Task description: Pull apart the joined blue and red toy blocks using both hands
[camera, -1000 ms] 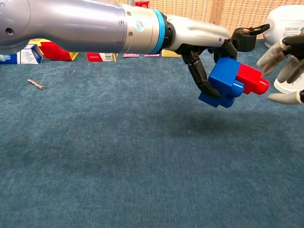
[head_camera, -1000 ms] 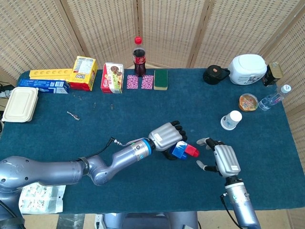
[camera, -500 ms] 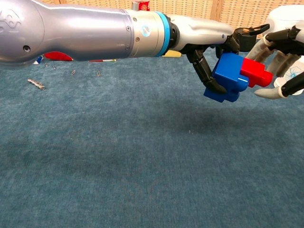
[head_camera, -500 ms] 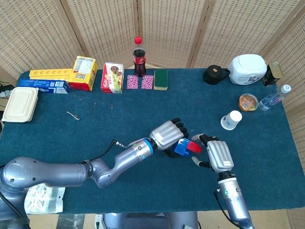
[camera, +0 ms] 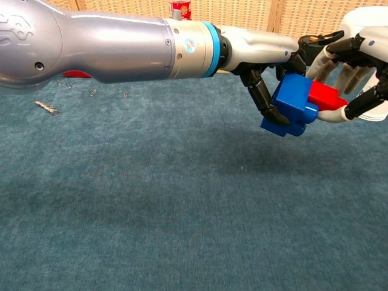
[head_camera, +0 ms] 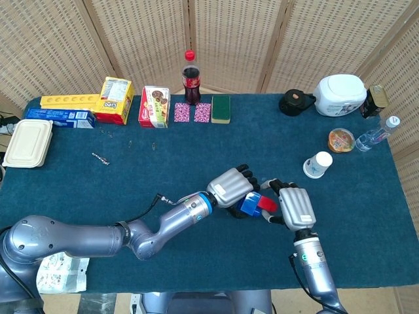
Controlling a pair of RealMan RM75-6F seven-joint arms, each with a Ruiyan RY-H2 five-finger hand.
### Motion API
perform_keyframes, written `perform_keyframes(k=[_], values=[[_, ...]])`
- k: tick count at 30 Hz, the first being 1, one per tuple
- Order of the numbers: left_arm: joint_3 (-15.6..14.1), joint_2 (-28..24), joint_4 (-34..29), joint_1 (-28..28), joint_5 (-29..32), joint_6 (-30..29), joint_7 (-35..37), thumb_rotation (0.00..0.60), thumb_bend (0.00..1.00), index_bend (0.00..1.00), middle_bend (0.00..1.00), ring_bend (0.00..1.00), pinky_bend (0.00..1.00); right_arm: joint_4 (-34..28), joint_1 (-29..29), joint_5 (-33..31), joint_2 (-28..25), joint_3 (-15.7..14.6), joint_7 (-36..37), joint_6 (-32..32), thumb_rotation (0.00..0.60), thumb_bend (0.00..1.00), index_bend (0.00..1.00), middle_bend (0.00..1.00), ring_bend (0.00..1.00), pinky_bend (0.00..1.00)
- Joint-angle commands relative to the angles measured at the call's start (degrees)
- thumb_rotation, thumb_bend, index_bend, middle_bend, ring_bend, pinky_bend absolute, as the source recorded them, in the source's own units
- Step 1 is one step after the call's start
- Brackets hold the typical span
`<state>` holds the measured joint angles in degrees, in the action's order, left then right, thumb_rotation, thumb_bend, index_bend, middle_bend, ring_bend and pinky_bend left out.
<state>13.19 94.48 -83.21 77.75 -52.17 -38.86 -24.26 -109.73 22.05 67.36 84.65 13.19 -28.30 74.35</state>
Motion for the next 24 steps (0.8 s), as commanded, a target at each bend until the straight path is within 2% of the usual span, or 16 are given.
perform_keyframes(k=[1, 7, 14, 24], values=[[-0.17, -0.08, 0.08, 0.13, 0.28, 0.04, -0.04, 0.413, 0.28, 0.46, 0.34, 0.23, 0.15, 0.26, 0.19, -0.28, 0.3, 0.0, 0.66, 0.07, 0.599, 0.25, 0.38, 0.4, 0.47, 0.37], [-0.29, 1.14, 0.82, 0.8, 1.52, -0.98, -0.98, 0.415, 0.28, 0.46, 0.34, 0.23, 0.15, 0.4, 0.83, -0.26, 0.76, -0.08, -0.13, 0.72, 0.6, 0.25, 0.43, 0.41, 0.49, 0.37], [-0.38, 1.5, 0.91, 1.75, 3.62, -1.03, -2.05, 0.411, 0.28, 0.46, 0.34, 0.23, 0.15, 0.38, 1.61, -1.57, 1.53, 0.21, -2.35, 1.85, 0.599, 0.28, 0.53, 0.49, 0.59, 0.42], [-0.77, 0.72, 0.48, 2.34, 5.06, -1.04, -2.57, 0.413, 0.28, 0.46, 0.34, 0.23, 0.15, 0.35, 1.89, -3.99, 1.01, 0.23, -2.1, 1.99, 0.599, 0.31, 0.58, 0.55, 0.64, 0.47]])
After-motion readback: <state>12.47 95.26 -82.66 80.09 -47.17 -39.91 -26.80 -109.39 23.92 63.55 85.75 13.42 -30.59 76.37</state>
